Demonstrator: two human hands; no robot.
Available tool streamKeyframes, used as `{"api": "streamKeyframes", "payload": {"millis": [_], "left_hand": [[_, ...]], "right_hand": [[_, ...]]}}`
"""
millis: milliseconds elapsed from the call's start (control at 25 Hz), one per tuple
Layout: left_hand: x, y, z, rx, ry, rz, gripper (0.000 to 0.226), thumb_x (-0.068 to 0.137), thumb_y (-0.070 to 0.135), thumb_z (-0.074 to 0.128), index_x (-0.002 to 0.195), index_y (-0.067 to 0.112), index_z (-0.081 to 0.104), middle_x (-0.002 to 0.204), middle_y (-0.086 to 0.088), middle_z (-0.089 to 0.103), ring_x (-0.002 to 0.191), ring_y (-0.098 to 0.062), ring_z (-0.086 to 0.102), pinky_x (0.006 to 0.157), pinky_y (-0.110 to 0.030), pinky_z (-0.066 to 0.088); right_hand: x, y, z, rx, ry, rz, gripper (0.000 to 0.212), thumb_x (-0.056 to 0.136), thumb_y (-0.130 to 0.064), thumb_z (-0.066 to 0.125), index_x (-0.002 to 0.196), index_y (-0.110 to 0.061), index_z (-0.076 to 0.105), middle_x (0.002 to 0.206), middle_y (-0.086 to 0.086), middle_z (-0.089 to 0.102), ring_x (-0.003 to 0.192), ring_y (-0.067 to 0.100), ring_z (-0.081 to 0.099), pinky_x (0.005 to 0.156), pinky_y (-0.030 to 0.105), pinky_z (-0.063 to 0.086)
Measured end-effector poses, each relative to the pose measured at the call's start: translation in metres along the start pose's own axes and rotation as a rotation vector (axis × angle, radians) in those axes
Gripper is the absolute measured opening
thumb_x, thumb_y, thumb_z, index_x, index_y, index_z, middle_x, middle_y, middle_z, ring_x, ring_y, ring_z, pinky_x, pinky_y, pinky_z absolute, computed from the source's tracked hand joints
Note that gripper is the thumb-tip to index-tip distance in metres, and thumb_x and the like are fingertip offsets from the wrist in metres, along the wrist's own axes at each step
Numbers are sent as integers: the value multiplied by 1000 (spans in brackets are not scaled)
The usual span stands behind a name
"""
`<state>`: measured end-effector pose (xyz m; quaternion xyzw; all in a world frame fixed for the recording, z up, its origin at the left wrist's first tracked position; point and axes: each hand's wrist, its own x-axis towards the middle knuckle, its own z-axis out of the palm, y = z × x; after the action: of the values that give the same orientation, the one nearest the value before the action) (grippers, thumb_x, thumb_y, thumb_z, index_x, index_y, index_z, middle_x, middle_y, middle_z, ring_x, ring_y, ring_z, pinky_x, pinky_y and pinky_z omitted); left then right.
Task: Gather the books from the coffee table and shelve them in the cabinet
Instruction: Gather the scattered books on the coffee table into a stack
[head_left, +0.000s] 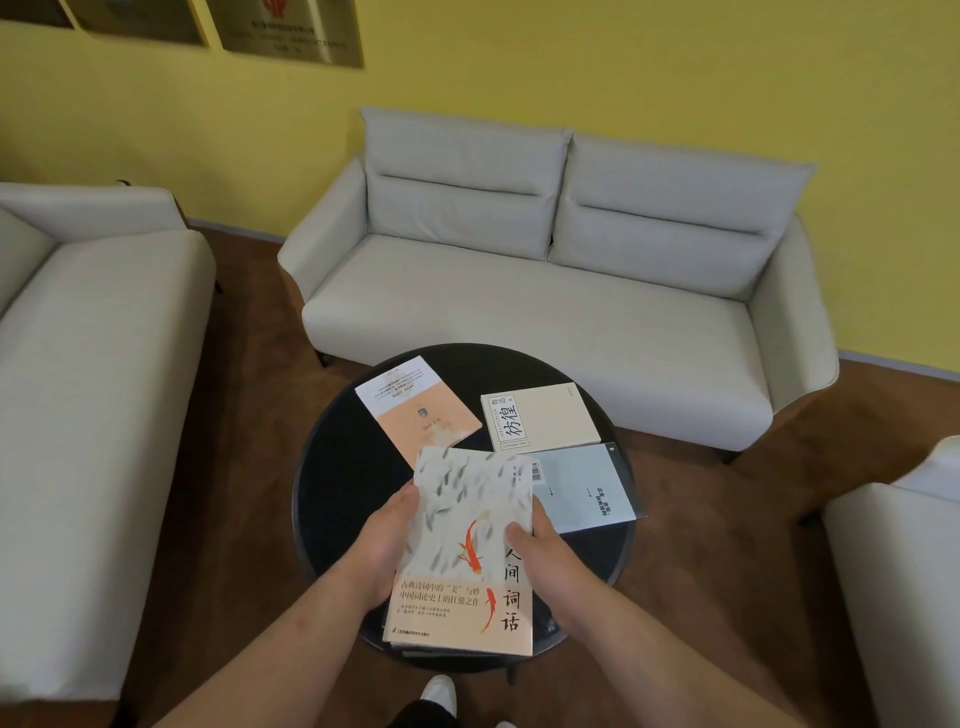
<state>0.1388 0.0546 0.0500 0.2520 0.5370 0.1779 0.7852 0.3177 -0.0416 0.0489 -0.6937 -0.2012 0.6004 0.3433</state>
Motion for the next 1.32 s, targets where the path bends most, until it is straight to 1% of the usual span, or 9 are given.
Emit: {"api": "streamKeyframes", "payload": {"millis": [120, 280, 520, 640, 760, 840, 960, 1120, 1320], "left_hand": [[1, 0, -8, -51, -63, -102, 56, 95, 63, 42, 126, 22, 64, 118, -20, 72, 105, -43, 70, 105, -56, 47], [-1, -16, -15, -82, -124, -186, 66, 85, 68, 49, 107, 12, 78, 111, -22, 74, 90, -44, 74, 76, -44, 59], [5, -18, -22, -96, -157, -167, 65, 76, 67, 55, 102, 12, 79, 104, -20, 75, 82, -40, 75, 67, -35, 56], [7, -15, -22, -1, -124, -135, 60, 91, 62, 48, 118, 13, 70, 104, -19, 75, 83, -39, 75, 76, -41, 57], [18, -1, -17, 155, -38, 56, 60, 92, 43, 62, 145, 23, 42, 113, -13, 75, 95, -37, 75, 96, -55, 53], [20, 9, -7, 295, -15, 181, 57, 95, 35, 62, 146, 30, 37, 113, -8, 75, 95, -32, 76, 91, -56, 56], [20, 10, 3, 384, -88, 248, 53, 97, 39, 57, 145, 35, 36, 119, -5, 73, 97, -28, 76, 88, -53, 59], [26, 9, 1, 363, -110, 235, 49, 100, 33, 53, 145, 39, 34, 119, -3, 73, 98, -26, 75, 83, -47, 61], [37, 7, -1, 414, -34, 155, 53, 97, 38, 57, 143, 47, 33, 120, -3, 72, 94, -25, 77, 82, -50, 61]], "right_hand": [[4, 6, 1, 179, 9, 58, 44, 105, -39, 49, 147, -45, 38, 111, -1, 79, 96, 22, 78, 70, 38, 59], [7, 9, 5, 324, 12, 146, 37, 102, -50, 51, 133, -32, 58, 97, 8, 81, 91, 32, 78, 68, 41, 56], [11, 9, 8, 343, -45, 141, 40, 102, -48, 52, 140, -36, 50, 109, 9, 79, 98, 33, 77, 64, 39, 59], [9, 6, 2, 129, -78, 104, 43, 103, -41, 53, 144, -39, 40, 114, 0, 78, 99, 22, 77, 63, 30, 57], [14, -1, -3, 46, -14, 6, 46, 100, -32, 61, 141, -35, 41, 115, -4, 75, 94, 17, 78, 68, 31, 61], [17, -4, 3, 44, 61, -77, 47, 100, -32, 62, 139, -40, 39, 118, -7, 72, 95, 17, 77, 71, 32, 63], [23, 1, 14, 35, 106, -151, 53, 101, -31, 60, 148, -40, 36, 124, -9, 69, 106, 16, 73, 86, 36, 63], [23, 2, 10, 208, 62, -88, 49, 102, -27, 60, 146, -41, 43, 124, -8, 72, 106, 17, 74, 83, 36, 62], [21, -8, 0, 204, 35, 26, 48, 100, -25, 63, 141, -38, 41, 124, -1, 72, 104, 22, 76, 86, 40, 63]]}}
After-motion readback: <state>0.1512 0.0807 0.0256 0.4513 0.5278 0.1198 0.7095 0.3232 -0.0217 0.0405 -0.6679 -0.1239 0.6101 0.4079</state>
